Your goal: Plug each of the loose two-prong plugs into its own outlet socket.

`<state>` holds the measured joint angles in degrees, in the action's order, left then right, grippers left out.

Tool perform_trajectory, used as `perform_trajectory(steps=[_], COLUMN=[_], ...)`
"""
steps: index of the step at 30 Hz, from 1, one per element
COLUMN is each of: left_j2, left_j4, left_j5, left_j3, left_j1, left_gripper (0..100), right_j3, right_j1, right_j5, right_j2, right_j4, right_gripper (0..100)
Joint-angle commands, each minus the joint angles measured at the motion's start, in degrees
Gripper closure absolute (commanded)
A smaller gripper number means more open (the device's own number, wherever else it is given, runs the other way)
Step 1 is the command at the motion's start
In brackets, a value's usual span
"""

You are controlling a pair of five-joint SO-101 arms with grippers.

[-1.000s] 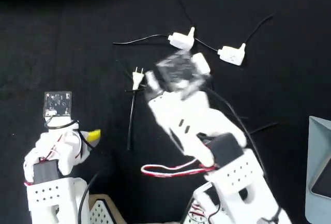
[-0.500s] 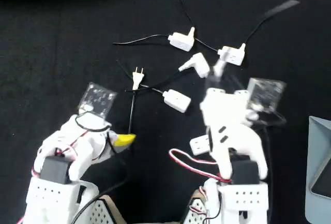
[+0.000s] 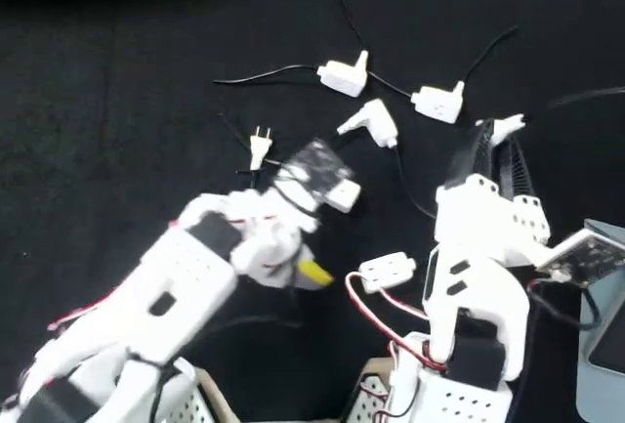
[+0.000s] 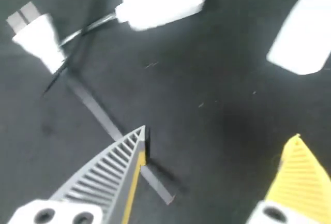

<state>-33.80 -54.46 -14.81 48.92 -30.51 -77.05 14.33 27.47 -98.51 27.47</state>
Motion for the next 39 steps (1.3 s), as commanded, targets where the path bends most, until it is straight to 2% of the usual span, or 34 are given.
perform_trajectory(steps=[1, 8, 14, 20, 28, 32, 34, 39], left_j2=[6.68, 14.77, 24.88, 33.58, 37.45, 36.92, 35.16, 27.6], left_j4=[8.0, 16.88, 17.58, 17.67, 25.76, 24.53, 20.84, 8.53], left_j5=[-0.53, -0.53, -0.53, -0.53, -0.62, -0.62, -0.53, -0.53], left_j3=[-4.35, -5.49, -13.41, -18.59, -16.22, -15.87, -15.87, -15.6], left_j1=[-7.69, -13.14, -13.49, -17.71, -18.86, -17.63, -16.75, -14.73], left_gripper=[61, 61, 61, 62, 84, 94, 97, 97], right_j3=[-0.75, -1.54, -1.54, -1.54, -1.63, -1.63, -1.71, -2.42], right_j1=[1.05, 1.05, 1.05, 1.05, 1.05, 0.97, 0.88, 0.7], right_j5=[0.7, 0.7, 0.7, 0.7, 0.7, 0.7, 0.62, 0.53], right_j2=[-2.24, -3.82, -3.91, -3.91, -3.91, -3.91, -3.91, -3.91], right_j4=[-1.14, -1.05, -1.05, -0.97, -0.97, -0.97, -0.97, -1.23], right_gripper=[98.5, 98.5, 98.5, 98.5, 98.5, 98.5, 98.5, 98.5])
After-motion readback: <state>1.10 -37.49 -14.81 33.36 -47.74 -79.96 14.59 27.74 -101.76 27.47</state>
